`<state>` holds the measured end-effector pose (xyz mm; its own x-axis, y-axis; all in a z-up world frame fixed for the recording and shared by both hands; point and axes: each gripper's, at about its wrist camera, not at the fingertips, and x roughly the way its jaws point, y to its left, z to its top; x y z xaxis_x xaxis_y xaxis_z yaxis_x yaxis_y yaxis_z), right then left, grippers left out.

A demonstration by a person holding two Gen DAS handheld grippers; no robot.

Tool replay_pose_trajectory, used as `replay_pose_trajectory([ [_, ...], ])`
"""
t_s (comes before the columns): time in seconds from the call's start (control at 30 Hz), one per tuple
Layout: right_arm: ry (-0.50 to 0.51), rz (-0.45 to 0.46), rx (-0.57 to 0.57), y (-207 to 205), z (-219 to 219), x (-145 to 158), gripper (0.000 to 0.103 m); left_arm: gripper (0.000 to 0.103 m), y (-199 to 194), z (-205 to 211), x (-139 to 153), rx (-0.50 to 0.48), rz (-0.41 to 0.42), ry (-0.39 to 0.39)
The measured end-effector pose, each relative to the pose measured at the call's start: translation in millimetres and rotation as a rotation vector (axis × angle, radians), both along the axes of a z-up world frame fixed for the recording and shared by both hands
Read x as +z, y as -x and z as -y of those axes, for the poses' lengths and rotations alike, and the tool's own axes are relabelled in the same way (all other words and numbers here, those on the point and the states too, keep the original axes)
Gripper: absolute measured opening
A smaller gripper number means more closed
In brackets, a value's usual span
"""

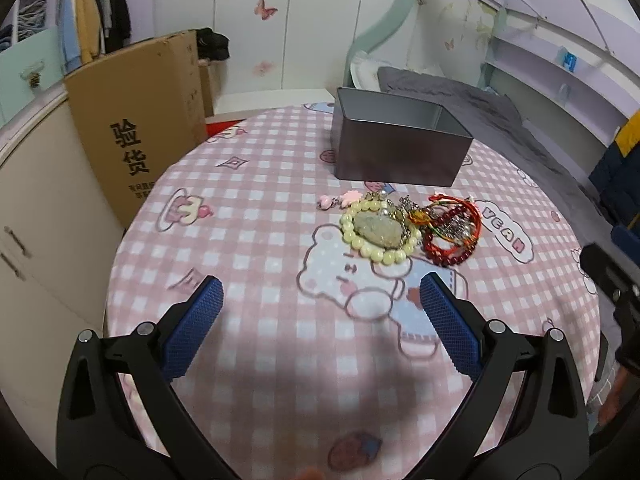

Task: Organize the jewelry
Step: 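Move the left tool down toward the pale green jade pendant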

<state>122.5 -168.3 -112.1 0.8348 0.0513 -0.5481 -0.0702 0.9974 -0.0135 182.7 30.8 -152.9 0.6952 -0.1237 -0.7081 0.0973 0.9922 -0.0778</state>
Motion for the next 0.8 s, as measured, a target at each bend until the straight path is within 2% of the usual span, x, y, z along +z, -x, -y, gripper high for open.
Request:
replay_pose_trajectory([
  [0.07,-0.005,-0.018,0.003,-8,1,-4,0.096,0.096,-14,1,-1,-0.009,-0.012,0.011],
  [0.1,-0.003,-0.024,0.003,-12,2,-6,0.096,0.090,-21,1,-1,-0.009,-0.019,0.012],
  [0.23,0.002,-0.043,0.012,-25,3,-13,0.096,0.087,-42,5,-5,-0.024,-0.036,-0.007],
  [0.3,0.004,-0.051,0.015,-33,5,-16,0.096,0.078,-49,8,-8,-0.040,-0.046,-0.026],
  [0.4,0.003,-0.059,0.015,-41,9,-19,0.096,0.077,-49,16,-8,-0.091,-0.031,-0.047],
  [0.47,-0.002,-0.063,0.014,-44,11,-21,0.096,0.077,-49,26,-8,-0.160,-0.027,-0.050],
  [0.53,-0.013,-0.071,0.015,-48,14,-24,0.096,0.077,-51,36,-9,-0.196,-0.020,-0.084],
  [0.63,-0.021,-0.083,0.024,-53,16,-27,0.096,0.077,-60,46,-13,-0.204,-0.031,-0.142],
  [0.8,-0.028,-0.090,0.025,-56,21,-30,0.096,0.074,-68,49,-19,-0.212,-0.044,-0.174],
])
